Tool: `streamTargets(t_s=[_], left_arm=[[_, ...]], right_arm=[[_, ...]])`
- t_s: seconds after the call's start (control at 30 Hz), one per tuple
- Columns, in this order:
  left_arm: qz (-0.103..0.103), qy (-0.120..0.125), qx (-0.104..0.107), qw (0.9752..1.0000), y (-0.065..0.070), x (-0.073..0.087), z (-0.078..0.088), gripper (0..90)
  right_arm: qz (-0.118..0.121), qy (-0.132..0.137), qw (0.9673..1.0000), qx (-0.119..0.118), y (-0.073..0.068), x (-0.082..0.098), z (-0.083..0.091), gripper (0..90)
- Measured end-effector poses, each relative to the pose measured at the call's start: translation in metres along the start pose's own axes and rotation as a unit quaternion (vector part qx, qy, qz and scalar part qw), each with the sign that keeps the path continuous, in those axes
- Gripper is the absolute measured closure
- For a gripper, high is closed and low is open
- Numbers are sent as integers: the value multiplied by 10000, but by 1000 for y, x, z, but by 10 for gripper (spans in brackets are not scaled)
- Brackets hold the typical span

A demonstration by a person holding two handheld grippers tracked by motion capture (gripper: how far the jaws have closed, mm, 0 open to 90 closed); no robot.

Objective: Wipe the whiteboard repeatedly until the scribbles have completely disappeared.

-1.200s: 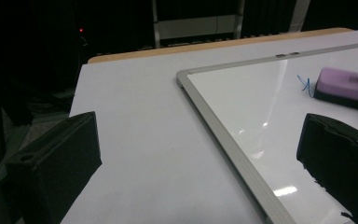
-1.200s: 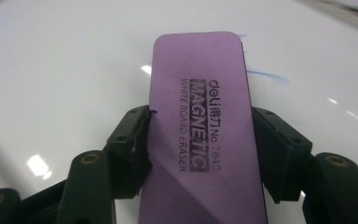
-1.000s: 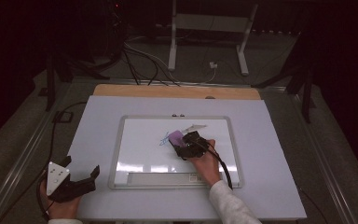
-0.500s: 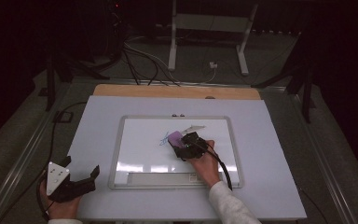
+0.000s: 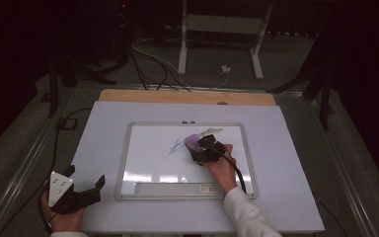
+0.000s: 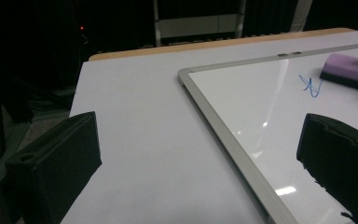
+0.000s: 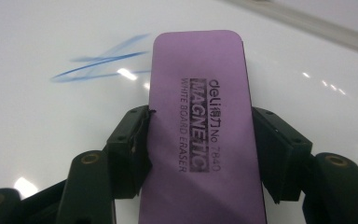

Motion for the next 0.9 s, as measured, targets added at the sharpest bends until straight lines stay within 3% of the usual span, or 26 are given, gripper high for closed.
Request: streamTargets(t_s=[0.1,0.17,0.37,0.47,0.63,0.7,0.77,0.9], left_arm=[[-43,-31,18,10000,1,0,-1,4],[-49,-42,19,10000,1,0,-2,4],[-43,-29,15,10000,1,0,-1,5],[-30,-22,4,10000,0,0,0,4],[-11,-6,7,10000,0,0,0,4],[-34,-27,12,10000,0,0,-1,5],[-38,-26,19,10000,0,0,-1,5],[-55,-23,25,10000,1,-1,-1,4]], right_arm=[[-270,2,9996,27,11,-4,-3,410],[-188,9,9998,45,5,-5,-4,410],[263,-64,9981,-552,-28,-4,-6,410],[281,-97,9981,-546,-28,-5,-6,410],[-75,-32,9999,79,-3,-10,-9,410],[-199,-43,9997,157,2,-12,-9,410],[-127,-18,9996,247,-1,-12,-9,410],[-71,-10,9999,-128,-17,-10,-11,410]])
Point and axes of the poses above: each handheld gripper's, and its own axes: z roughly backward along the jaws, x roughly out of its underside, y roughly to its right, the point moved 1 cm from there along -z, roughly forward along the jaws, and after that the axes turned 3 degrees about -z, right-handed, at the moved point
